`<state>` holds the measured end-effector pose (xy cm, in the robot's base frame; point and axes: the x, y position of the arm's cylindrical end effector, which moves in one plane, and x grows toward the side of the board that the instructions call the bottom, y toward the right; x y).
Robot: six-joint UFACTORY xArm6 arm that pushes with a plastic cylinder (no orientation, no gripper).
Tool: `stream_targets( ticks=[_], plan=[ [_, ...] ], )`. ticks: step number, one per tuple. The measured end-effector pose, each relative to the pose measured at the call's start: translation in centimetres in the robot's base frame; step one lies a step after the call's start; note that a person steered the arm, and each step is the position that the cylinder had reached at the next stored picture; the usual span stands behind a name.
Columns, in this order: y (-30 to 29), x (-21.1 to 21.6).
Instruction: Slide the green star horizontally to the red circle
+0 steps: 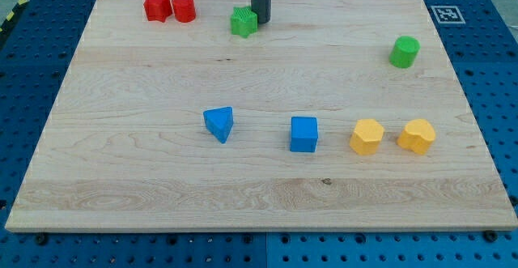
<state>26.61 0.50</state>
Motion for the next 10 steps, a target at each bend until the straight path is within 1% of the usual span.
stream_targets(
  ticks=[1,2,3,4,7,10],
  plan=[
    [3.1,3.9],
    [2.8,5.1],
    [-0.5,4.9],
    [-2.4,4.6],
    [-2.9,1.7],
    [-5.7,1.6]
  ],
)
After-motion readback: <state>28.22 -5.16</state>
